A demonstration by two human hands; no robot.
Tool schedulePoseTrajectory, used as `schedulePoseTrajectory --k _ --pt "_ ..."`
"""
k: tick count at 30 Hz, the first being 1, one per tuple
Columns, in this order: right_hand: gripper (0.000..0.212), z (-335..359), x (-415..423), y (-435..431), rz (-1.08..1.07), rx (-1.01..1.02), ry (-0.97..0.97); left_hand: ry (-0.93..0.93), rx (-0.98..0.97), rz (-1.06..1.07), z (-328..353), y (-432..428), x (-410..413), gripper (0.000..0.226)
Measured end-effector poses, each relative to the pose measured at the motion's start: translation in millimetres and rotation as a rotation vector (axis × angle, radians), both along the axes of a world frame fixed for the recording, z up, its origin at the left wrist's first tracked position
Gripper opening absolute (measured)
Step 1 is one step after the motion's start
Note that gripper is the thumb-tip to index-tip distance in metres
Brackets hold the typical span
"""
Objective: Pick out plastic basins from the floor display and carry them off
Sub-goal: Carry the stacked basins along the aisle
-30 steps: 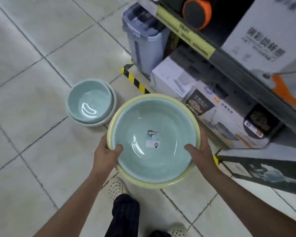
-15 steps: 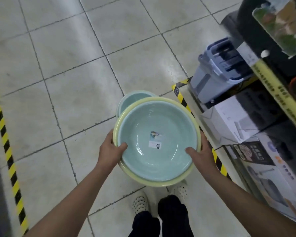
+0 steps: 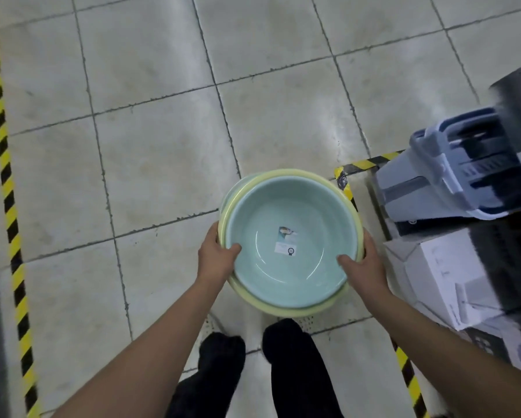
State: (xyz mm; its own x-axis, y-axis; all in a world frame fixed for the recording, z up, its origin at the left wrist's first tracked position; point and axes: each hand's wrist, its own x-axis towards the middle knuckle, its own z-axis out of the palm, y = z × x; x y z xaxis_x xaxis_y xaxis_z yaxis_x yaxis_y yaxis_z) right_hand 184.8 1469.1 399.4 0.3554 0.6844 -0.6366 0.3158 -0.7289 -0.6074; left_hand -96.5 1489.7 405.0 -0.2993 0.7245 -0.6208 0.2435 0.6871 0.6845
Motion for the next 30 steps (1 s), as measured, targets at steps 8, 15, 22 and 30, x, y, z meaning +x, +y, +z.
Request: schedulePoseTrajectory --k 8,15,22,30 --pt "0.055 -86 -22 57 -0.06 -0.089 -0.024 0.024 -0.064 -0.08 -90 57 -20 0.035" --pt "0.049 -177 -47 85 -0.14 -0.086 -0.028 0.078 -0.087 -0.152 -183 100 -42 0.035" --pt "0.041 -243 -57 86 -0.259 -0.085 -0.055 0.105 -0.08 -0.225 -253 118 -45 0.05" --pt "0.05 -290 -62 77 -0.236 -0.093 -0.095 0.181 -0.055 -0.306 -308 112 -54 0.049"
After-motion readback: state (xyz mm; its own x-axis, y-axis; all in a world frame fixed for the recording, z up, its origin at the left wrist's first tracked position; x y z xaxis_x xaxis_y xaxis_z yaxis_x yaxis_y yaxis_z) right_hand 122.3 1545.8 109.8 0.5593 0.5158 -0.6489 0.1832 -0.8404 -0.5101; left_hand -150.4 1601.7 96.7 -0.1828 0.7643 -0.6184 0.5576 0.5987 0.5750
